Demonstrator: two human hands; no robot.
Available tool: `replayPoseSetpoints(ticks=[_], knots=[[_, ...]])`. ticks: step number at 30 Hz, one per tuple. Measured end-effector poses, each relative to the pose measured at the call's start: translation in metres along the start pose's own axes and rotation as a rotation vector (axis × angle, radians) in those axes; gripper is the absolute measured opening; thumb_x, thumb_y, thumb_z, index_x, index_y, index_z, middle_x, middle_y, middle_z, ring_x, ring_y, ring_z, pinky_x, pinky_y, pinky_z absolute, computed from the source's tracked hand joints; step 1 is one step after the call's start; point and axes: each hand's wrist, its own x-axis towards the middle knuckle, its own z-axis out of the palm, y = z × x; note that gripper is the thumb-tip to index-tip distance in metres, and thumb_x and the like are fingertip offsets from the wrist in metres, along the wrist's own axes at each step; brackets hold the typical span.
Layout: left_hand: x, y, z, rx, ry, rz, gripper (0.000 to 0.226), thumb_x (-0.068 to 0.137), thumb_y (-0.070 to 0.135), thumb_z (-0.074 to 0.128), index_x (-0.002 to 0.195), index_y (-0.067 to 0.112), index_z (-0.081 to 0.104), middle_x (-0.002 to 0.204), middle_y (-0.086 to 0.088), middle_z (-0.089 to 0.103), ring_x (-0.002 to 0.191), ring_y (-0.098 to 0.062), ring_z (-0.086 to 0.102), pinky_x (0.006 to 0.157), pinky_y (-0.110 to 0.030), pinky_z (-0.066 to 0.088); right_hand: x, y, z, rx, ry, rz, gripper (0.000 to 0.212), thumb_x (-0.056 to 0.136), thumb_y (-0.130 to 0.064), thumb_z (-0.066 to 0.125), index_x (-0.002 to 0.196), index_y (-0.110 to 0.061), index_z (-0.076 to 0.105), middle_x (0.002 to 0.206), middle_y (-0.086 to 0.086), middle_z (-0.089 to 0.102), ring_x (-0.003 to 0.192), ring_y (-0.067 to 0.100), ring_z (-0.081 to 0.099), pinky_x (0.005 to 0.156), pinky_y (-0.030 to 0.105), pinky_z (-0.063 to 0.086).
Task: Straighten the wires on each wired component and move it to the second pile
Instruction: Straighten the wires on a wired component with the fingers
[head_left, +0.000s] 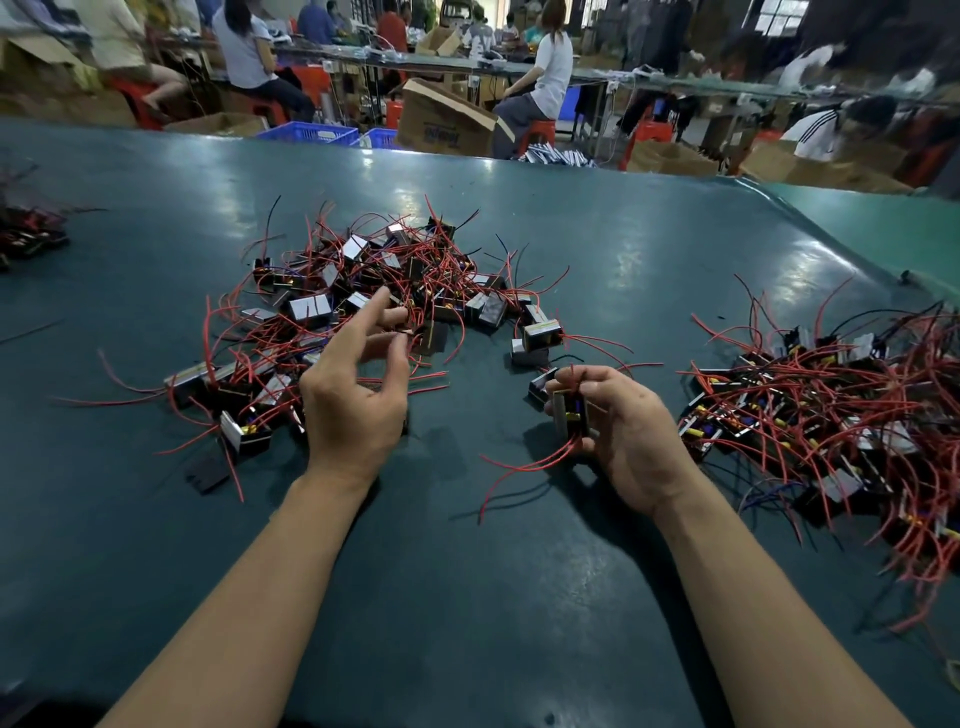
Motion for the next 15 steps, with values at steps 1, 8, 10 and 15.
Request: replayPoseSetpoints(ticks=[1, 8, 10, 15], knots=[[0.000, 0.001, 0.000, -0.050, 0.016, -0.027, 0.042, 0.090, 0.005, 0.065, 0.132, 0.007, 0.057, 0.111, 0.005, 0.067, 0.093, -0.004, 0.069, 0.087, -0.023, 0.054, -0.001, 0.001, 0.001, -0.023, 0.005, -0.010, 0.013, 0.092, -0.019, 0.055, 0.090, -0.015, 0.068, 0.092, 0.003, 0.073, 0.075, 0.014, 0.066, 0.051, 0.024, 0.047], [-0.001, 0.015, 0.006, -0.417, -0.089, -0.307, 0.021, 0.092, -0.002, 0.061, 0.112, 0.003, 0.065, 0.084, -0.001, 0.076, 0.075, -0.016, 0.073, 0.071, -0.024, 0.058, -0.003, 0.006, 0.006, -0.045, 0.016, -0.112, 0.031, 0.082, -0.034, 0.063, 0.086, -0.005, 0.073, 0.091, 0.010, 0.074, 0.073, 0.017, 0.067, 0.055, 0.020, 0.052], [0.000, 0.017, 0.005, -0.576, -0.214, -0.501, 0.018, 0.091, -0.007, 0.058, 0.105, 0.001, 0.067, 0.076, -0.007, 0.075, 0.067, -0.021, 0.072, 0.067, -0.025, 0.058, -0.004, 0.006, 0.006, -0.050, 0.047, -0.087, 0.034, 0.081, -0.039, 0.064, 0.081, -0.008, 0.077, 0.089, 0.012, 0.074, 0.072, 0.017, 0.065, 0.055, 0.023, 0.051], [-0.005, 0.020, 0.005, -0.699, -0.580, -0.738, 0.024, 0.091, -0.008, 0.054, 0.110, 0.003, 0.064, 0.078, -0.013, 0.073, 0.066, -0.021, 0.069, 0.070, -0.029, 0.059, -0.004, 0.003, 0.005, -0.036, 0.060, -0.131, 0.021, 0.094, -0.018, 0.058, 0.099, -0.004, 0.074, 0.083, 0.013, 0.074, 0.061, 0.010, 0.064, 0.045, 0.015, 0.045]])
